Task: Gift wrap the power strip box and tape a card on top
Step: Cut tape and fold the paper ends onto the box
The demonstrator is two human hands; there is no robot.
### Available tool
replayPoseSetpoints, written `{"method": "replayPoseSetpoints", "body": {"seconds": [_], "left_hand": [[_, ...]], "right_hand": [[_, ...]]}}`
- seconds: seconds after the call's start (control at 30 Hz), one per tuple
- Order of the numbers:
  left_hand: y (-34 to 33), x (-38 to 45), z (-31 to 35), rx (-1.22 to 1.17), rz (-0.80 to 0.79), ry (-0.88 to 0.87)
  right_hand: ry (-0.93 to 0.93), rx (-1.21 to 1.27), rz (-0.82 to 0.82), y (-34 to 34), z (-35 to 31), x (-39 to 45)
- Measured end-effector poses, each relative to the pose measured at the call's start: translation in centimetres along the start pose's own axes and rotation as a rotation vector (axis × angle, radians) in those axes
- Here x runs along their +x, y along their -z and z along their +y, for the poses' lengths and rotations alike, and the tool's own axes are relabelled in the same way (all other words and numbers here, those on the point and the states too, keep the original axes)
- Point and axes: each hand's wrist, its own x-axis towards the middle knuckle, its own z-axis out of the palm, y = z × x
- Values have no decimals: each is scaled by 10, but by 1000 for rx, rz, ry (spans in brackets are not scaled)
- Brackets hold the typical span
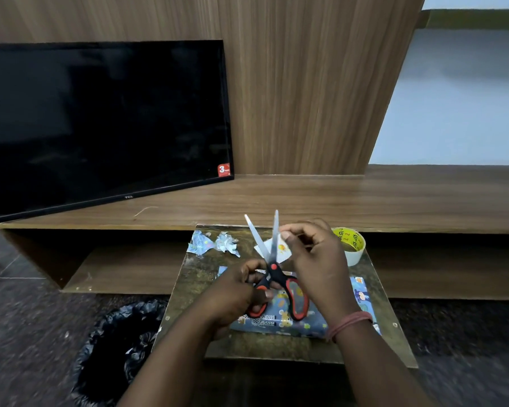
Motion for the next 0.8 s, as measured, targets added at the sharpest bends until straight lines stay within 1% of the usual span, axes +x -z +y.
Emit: {"method": "replayPoseSetpoints", "body": {"seconds": [0.07, 0.13, 0.17, 0.27, 0.37, 0.43, 0.5, 0.57, 0.7, 0.8], "left_hand": [[13, -2, 5, -121, 93, 12], [32, -3, 11, -209, 190, 5], [40, -3, 13, -225, 229, 5], [64, -1, 13, -222, 295, 45], [71, 2, 9, -185, 272, 123], [74, 5, 3, -174, 257, 158], [76, 9, 1, -177, 258, 184], [79, 14, -2, -176, 244, 210], [81, 18, -3, -192, 241, 264], [79, 16, 0, -189, 225, 274]], "right_hand": [[-108, 85, 69, -3, 3, 5], [-137, -4, 25, -11, 9, 14], [-143, -89, -43, -18, 12, 20], [-192, -303, -332, -54, 17, 43], [-260, -498, -592, -96, 31, 65], [-285, -642, -724, -116, 38, 69], [-275, -736, -811, -124, 39, 70], [-212, -826, -846, -131, 35, 74], [-116, -931, -839, -143, 31, 78], [-149, -978, -778, -144, 33, 79]]}}
